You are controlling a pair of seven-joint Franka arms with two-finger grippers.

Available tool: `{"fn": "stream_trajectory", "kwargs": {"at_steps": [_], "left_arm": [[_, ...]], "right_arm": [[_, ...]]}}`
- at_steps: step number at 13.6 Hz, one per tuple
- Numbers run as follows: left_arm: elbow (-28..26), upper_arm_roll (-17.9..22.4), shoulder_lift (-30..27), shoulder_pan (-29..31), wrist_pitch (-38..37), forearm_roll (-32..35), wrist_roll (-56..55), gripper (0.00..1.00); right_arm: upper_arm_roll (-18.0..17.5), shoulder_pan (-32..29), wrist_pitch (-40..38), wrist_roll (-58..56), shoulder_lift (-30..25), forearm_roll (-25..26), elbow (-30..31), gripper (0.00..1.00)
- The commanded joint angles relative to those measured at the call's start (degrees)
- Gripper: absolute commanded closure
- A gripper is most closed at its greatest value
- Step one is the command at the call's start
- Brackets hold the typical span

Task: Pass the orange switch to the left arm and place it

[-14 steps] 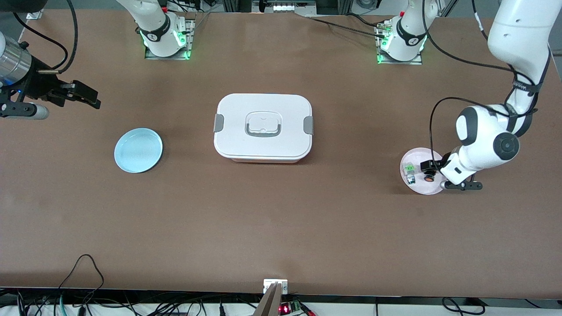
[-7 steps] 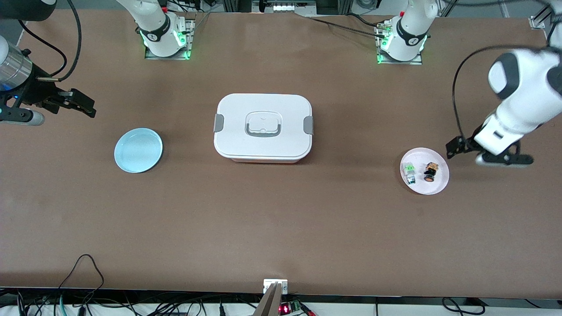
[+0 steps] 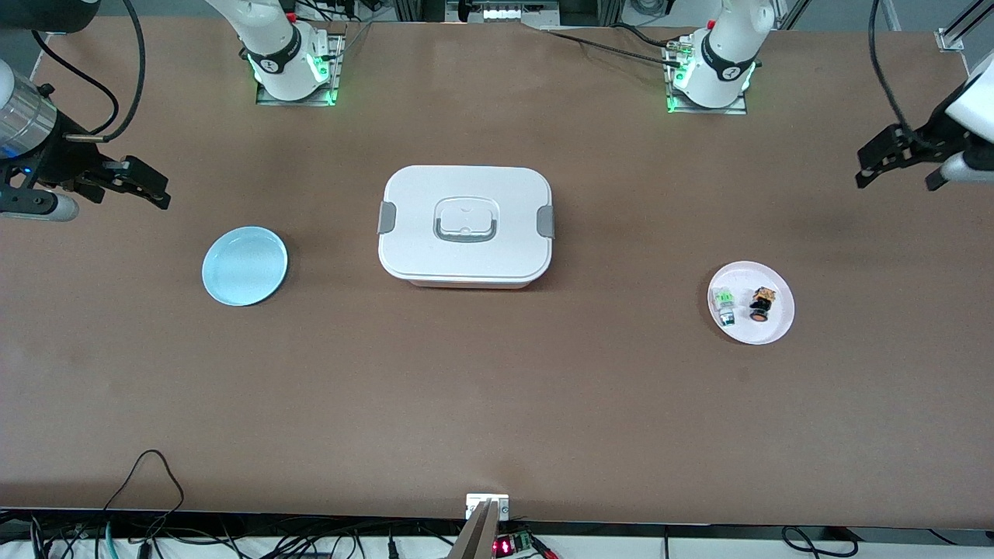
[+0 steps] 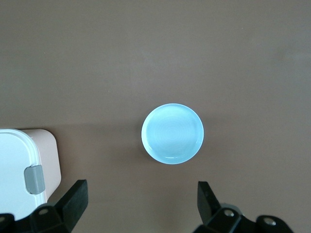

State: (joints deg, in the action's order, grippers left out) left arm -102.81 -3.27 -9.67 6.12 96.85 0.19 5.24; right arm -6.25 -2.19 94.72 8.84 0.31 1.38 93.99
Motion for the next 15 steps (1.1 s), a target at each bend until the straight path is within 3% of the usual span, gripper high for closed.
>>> {"fn": "stream_trajectory", "kwargs": {"at_steps": [1,8,15], "left_arm": [[5.9,-0.1,2.5,-0.1,-6.9,0.7,0.4,0.0],[8.1,-2.4,3.6,-0.1,-8.1,0.8,-0.1,0.0],[8.5,-2.3,4.3,0.6,-8.0,0.7,-0.1,0.0]], "right_arm": [[-1.0,-0.5,-0.4,0.3,0.0,-0.3,-1.3,0.0],[-1.8,-0.5,-1.1,-0.3,-0.1,-0.2,-1.6,0.0],[-1.8,-0.5,-1.1,-0.3,-0.1,-0.2,-1.6,0.0]]}}
